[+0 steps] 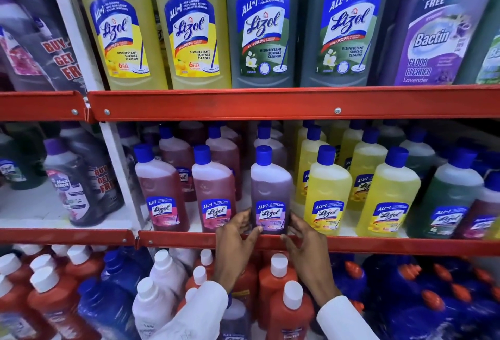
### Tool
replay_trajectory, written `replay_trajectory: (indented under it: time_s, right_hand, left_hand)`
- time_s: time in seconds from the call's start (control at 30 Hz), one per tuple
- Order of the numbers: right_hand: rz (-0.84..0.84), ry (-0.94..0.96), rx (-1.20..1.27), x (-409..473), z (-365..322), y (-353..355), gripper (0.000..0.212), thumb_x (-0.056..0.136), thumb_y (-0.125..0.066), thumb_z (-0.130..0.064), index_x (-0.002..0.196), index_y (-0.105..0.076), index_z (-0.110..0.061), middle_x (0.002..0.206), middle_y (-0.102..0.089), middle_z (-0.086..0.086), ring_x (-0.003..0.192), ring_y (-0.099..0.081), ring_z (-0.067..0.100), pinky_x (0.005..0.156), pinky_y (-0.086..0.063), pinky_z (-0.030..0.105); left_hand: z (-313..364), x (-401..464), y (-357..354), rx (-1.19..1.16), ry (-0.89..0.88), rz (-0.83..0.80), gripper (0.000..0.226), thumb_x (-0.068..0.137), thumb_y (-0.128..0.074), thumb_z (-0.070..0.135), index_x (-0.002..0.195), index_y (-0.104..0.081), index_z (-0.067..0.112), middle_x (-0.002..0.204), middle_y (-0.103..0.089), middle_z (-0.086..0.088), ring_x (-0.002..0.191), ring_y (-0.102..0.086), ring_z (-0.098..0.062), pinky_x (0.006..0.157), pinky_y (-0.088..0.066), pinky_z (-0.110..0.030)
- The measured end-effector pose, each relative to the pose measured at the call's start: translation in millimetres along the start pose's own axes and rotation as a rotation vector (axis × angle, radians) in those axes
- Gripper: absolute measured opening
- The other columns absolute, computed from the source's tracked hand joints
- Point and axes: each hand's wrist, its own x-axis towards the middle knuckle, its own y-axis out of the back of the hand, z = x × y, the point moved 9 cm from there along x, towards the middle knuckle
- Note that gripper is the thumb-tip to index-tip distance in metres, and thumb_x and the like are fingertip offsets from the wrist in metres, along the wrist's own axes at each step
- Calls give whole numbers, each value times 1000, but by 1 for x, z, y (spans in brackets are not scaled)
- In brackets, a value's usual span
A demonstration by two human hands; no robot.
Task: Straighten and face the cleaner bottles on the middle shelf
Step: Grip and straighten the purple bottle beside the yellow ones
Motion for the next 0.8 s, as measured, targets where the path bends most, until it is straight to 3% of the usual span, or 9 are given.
replay_trajectory:
  time_s: [0.23,0.33,0.43,0.5,0.6,0.7,0.8]
  right_hand:
    - [13,-24,-2,-1,4,-1,60,82,-74,-7,137,-56,-23,121,-72,-10,106,-67,0,90,-55,20]
    - [12,-30,3,-1,5,-1,60,82,-74,-7,137,-56,-22,121,-71,-9,106,-67,0,85,-49,6]
    - [33,-40,29,-4,7,4,56,83,-74,-8,135,-58,-20,122,-70,-9,108,-67,1,84,-48,3]
    - [118,-58,66,-12,11,21,48,82,-75,-8,126,-65,-21,116,-73,-8,100,-69,-1,82,-50,6]
    - [363,-20,42,-30,16,68,34,80,-75,-5,102,-74,-31,96,-78,-7,84,-72,-1,82,-54,14]
    - [477,-33,40,-33,25,99,35,78,-75,1,97,-69,-27,94,-75,-2,81,-70,1,78,-48,5]
    - [388,-61,1,-21,39,106,42,78,-75,-1,115,-64,-17,111,-71,3,94,-69,10,85,-50,11]
  left_hand:
    - [2,-2,0,-13,21,-21,43,81,-78,11,122,-65,13,102,-68,18,87,-65,18,74,-48,-2]
    - [6,-2,0,-16,3,-31,43,82,-78,11,123,-65,13,104,-69,16,87,-64,18,78,-52,-6]
    - [8,-6,4,16,-23,30,44,82,-78,16,123,-65,18,112,-73,10,94,-67,9,86,-55,-14]
    - [16,-17,12,25,-62,175,39,82,-77,17,120,-66,20,115,-72,4,102,-67,-1,91,-53,-19]
    - [48,-39,9,-15,-204,291,22,80,-71,11,101,-69,18,104,-63,1,100,-60,-1,89,-43,-9]
    - [67,-45,-27,-25,-251,122,20,80,-71,8,94,-69,23,94,-70,7,92,-65,-1,83,-48,-14]
    - [62,-38,-67,11,-167,-28,30,82,-68,25,111,-68,28,107,-74,11,98,-67,0,90,-55,-26]
